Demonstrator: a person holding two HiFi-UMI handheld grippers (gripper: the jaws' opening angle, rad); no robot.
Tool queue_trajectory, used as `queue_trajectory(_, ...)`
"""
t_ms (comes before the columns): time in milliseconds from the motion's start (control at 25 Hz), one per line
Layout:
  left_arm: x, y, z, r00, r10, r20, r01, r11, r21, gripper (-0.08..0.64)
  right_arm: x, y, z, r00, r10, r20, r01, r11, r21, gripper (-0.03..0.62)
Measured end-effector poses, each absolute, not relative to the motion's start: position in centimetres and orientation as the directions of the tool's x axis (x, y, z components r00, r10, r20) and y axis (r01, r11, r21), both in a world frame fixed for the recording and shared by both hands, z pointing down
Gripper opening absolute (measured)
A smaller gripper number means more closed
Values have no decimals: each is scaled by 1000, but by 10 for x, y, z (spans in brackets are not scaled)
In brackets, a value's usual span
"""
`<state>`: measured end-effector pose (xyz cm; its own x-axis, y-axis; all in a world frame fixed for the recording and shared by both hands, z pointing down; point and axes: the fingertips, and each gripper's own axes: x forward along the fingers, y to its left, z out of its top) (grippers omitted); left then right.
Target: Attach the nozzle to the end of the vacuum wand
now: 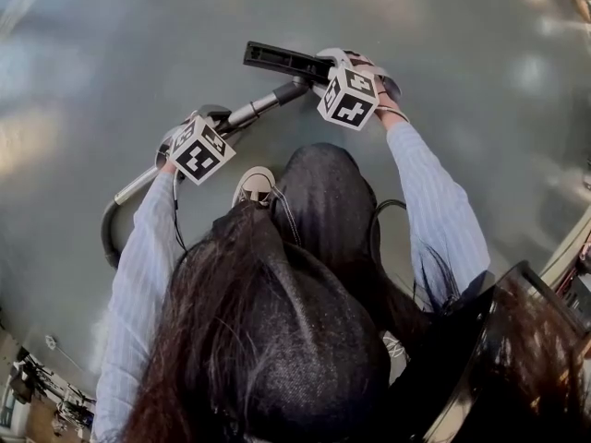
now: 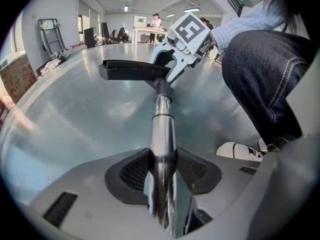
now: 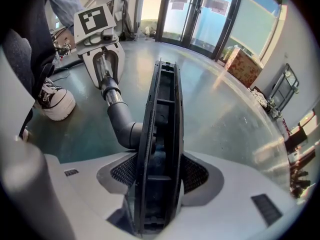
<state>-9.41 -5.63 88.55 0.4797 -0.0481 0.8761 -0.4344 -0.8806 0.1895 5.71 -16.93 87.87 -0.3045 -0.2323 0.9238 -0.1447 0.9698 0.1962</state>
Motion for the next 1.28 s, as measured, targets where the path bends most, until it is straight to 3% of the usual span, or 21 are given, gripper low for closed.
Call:
queue_trajectory(560,-91,-60,878,486,-36,873,-467,-855,225,175,60,-164,876,-213,-209,954,-190,967,169,245)
queue_trajectory(840,-97,-62,878,495,-74,866,-492,-845,209,178,80,-162,872,-255,-144,956,-342,938,50,249)
queue_trajectory(1280,-102,-79,830,556,-257,790,-641,-738,211,176,84,-161,793,-475,-334,814,-573,819,1,248)
